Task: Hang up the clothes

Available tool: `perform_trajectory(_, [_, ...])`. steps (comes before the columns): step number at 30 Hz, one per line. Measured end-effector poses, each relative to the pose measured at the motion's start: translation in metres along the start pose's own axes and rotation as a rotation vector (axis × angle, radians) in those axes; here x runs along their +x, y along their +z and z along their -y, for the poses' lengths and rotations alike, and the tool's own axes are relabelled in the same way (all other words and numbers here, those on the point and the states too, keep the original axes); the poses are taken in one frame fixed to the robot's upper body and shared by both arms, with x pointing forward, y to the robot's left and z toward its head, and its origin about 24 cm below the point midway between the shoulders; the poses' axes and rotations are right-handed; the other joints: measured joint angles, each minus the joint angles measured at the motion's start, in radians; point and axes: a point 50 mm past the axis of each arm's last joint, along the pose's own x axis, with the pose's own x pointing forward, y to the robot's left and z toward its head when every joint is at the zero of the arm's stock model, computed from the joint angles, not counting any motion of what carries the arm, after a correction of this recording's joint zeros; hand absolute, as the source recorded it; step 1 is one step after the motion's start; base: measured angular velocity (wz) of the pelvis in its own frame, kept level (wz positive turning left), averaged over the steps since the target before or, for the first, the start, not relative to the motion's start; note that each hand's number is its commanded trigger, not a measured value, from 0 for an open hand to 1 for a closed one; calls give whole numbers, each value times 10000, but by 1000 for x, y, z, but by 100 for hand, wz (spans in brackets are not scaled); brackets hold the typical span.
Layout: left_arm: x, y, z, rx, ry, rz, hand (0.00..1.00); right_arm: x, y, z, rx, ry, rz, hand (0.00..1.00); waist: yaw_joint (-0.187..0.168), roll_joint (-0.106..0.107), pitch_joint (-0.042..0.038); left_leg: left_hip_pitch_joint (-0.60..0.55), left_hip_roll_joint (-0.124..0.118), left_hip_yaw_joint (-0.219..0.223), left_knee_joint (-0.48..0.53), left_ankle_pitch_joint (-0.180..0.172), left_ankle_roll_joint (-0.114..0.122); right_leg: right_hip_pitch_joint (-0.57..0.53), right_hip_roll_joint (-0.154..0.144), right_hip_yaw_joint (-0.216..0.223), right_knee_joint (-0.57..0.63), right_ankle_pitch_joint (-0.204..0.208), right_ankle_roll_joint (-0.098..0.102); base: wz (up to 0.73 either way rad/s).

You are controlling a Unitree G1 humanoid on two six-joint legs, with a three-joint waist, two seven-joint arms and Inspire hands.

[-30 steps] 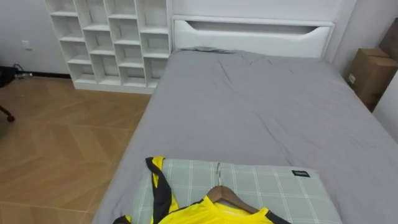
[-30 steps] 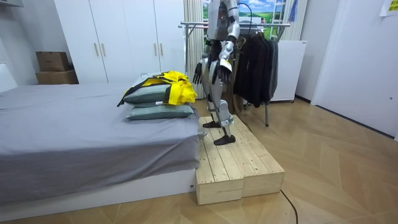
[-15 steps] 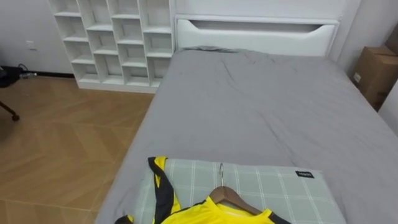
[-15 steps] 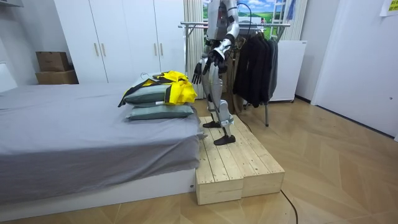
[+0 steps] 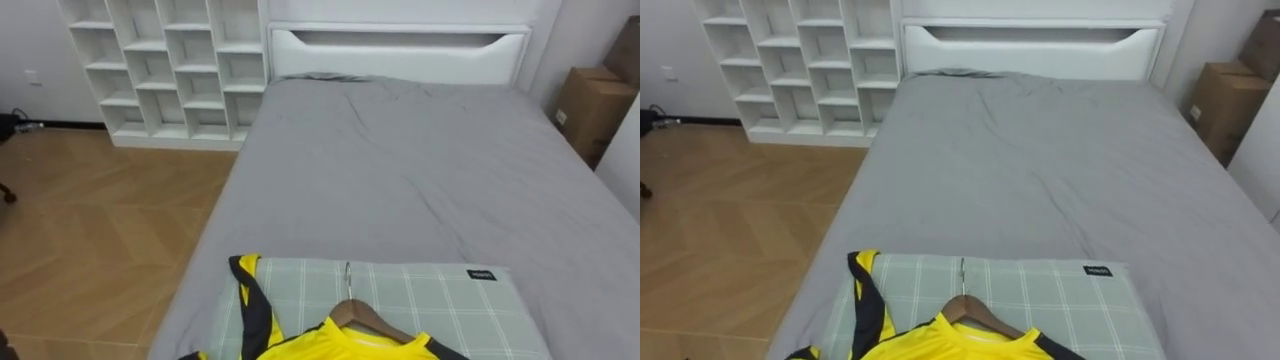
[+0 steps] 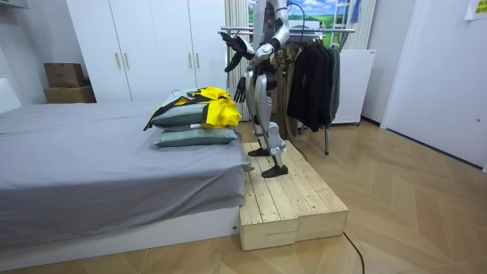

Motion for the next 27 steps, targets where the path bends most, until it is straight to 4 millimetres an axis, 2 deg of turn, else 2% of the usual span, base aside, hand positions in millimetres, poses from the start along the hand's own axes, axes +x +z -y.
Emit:
perform_trajectory(4, [1,7,0,65,-11,477,0,0,0,0,25,-22,37,0,-75,24,13,27,1,94,-3,0,0,-34,0,100,-2,0,0,-8])
perform_trajectory(6, [4,14,-1,105,93,974,0,-1,0,2,133,-90,115,0,-83,59,56,27,1,210,-8,0,1,-87,-1,206,-15,0,0,-13])
perform_trajectory(9, [10,26,-3,-151,342,1425,0,-1,1,4,258,-209,145,0,-100,85,69,18,1,298,-15,0,1,-143,-10,228,-15,-1,1,-10])
perform_trajectory(17, [11,35,2,-53,102,1944,0,0,4,5,204,-369,169,0,-340,84,62,-25,1,327,3,0,1,-194,-12,265,-25,-3,5,-2])
perform_trajectory(25, [6,57,20,853,-1082,3636,0,1,4,5,334,-299,107,0,-486,110,47,-17,-4,399,-4,0,1,-216,-11,407,-33,-4,8,-1])
perform_trajectory(27, [1,61,25,973,-1344,3959,0,1,4,4,349,-296,116,0,-614,119,40,-7,-5,431,-3,0,1,-218,-11,453,-29,-3,7,-4])
